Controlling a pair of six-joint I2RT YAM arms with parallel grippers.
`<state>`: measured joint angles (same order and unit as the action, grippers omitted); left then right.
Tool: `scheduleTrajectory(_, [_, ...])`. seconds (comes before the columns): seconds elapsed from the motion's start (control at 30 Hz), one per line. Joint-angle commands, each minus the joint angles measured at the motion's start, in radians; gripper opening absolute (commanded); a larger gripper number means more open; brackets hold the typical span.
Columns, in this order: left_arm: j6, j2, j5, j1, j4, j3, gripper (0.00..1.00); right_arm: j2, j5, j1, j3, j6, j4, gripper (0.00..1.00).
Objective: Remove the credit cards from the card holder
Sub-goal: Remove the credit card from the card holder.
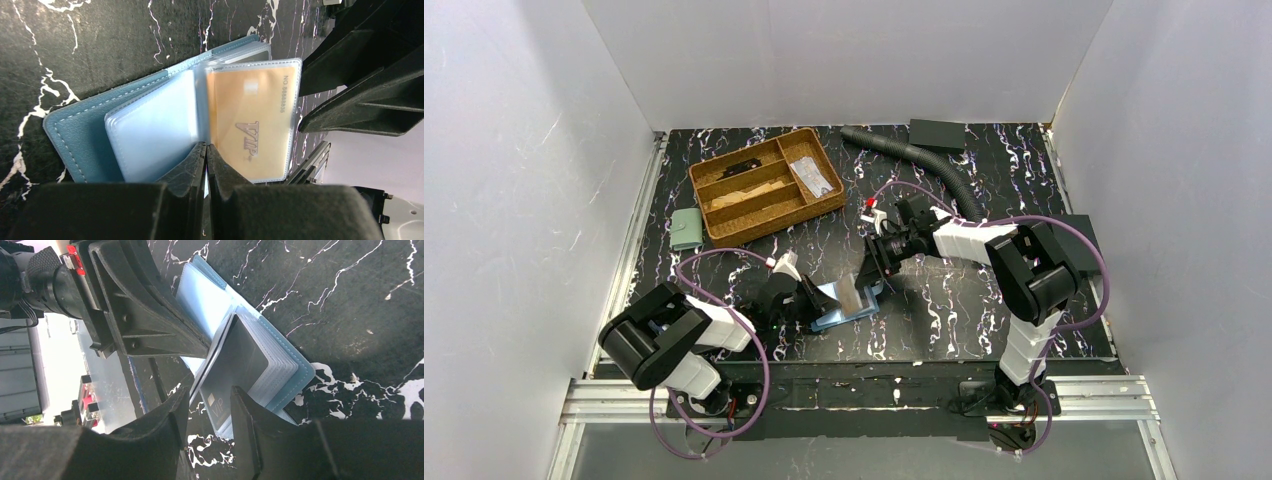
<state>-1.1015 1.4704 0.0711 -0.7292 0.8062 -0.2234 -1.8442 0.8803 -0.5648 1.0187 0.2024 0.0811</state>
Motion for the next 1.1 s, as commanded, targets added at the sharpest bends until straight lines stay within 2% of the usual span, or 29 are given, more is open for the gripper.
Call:
scheduleTrajectory(0.0, [0.037, 0.045, -0.032, 0.000, -0.156, 0.033, 0.04, -0.004, 0.001, 0.003, 0.030, -0.014, 0.016, 0.45])
scheduleTrajectory(0.2, [0.038, 0.050, -0.028, 0.000, -0.148, 0.036, 0.04, -0.006, 0.034, 0.003, 0.028, -0.009, 0.004, 0.45])
scheduleTrajectory(0.37, [0.041, 0.054, -0.023, 0.000, -0.141, 0.037, 0.04, 0.013, 0.130, 0.005, 0.008, 0.024, -0.068, 0.45])
scheduleTrajectory(0.77, [0.040, 0.061, -0.017, 0.000, -0.127, 0.038, 0.04, 0.046, 0.190, 0.034, -0.017, 0.039, -0.133, 0.28])
scheduleTrajectory(1.07, [0.039, 0.072, -0.010, 0.000, -0.116, 0.038, 0.04, 0.018, 0.218, 0.018, -0.009, 0.048, -0.128, 0.28])
